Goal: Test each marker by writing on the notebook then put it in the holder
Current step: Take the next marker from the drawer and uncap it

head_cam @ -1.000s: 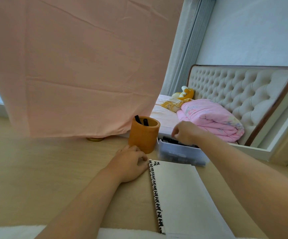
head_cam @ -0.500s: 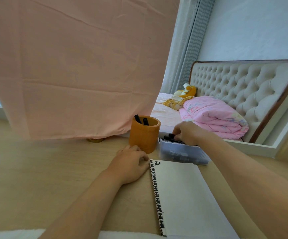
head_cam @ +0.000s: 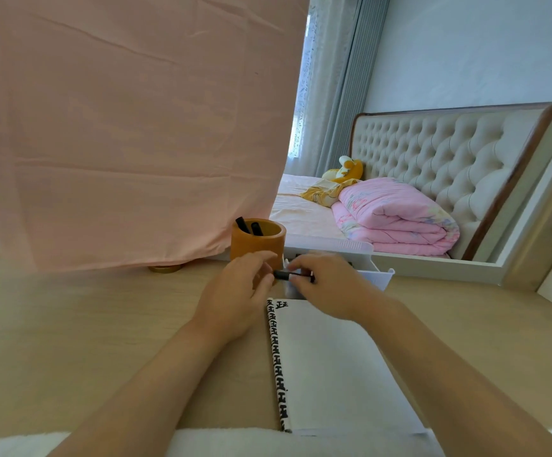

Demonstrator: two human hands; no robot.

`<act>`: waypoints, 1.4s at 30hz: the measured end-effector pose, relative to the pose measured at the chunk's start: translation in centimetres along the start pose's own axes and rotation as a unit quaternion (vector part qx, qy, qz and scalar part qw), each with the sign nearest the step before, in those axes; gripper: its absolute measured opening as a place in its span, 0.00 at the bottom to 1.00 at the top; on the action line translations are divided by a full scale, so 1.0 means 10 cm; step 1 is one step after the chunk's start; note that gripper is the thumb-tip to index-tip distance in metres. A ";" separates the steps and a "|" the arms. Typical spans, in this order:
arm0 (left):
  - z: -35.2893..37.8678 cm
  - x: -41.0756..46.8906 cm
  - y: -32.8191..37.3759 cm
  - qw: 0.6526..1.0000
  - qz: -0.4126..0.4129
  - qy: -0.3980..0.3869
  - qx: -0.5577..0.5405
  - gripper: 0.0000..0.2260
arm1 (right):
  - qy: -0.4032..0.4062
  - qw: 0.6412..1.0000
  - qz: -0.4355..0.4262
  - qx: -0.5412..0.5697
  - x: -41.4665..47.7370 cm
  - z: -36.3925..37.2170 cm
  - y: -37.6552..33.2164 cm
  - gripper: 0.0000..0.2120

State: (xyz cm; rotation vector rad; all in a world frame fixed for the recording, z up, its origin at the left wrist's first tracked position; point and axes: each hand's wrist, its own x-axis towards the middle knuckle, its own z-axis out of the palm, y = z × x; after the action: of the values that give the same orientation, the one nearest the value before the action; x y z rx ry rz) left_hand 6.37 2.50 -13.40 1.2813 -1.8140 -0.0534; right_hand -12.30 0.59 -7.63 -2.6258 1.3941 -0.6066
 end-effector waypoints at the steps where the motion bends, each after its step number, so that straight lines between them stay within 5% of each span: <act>1: 0.00 -0.01 0.01 1.000 0.014 -0.008 0.009 0.14 | -0.011 1.000 0.002 0.009 -0.03 0.04 0.01 0.10; 9: 0.00 0.02 0.01 0.990 0.076 -0.054 0.102 0.09 | -0.015 0.996 0.006 0.088 -0.13 0.13 0.19 0.12; 14: -0.02 0.02 -0.07 0.996 0.024 -0.027 0.084 0.08 | 0.019 0.986 0.053 0.158 -0.17 0.08 0.32 0.13; 22: 0.01 0.01 0.04 0.997 0.037 -0.068 0.026 0.09 | 0.112 0.866 0.097 0.478 -0.13 -0.04 0.21 0.05; 26: 0.02 0.00 0.12 0.995 0.034 -0.091 0.011 0.10 | 0.139 0.870 0.092 0.464 -0.07 -0.08 0.14 0.04; 33: -0.05 0.00 0.13 1.000 0.010 0.008 -0.023 0.17 | -0.010 0.984 0.021 0.175 -0.16 0.00 0.21 0.09; 37: -0.04 0.01 0.17 0.996 0.072 -0.030 0.041 0.20 | -0.076 0.989 0.041 0.123 -0.14 0.07 0.23 0.10; 42: -0.02 0.01 0.15 0.981 0.132 -0.087 0.109 0.11 | -0.094 0.988 0.009 0.123 -0.12 0.09 0.26 0.08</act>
State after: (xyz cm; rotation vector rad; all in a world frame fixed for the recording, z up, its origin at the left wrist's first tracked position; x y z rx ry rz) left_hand 5.43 3.19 -12.49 1.2010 -2.1753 0.1900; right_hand -14.53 0.03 -9.54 -2.4048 1.2026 -0.4783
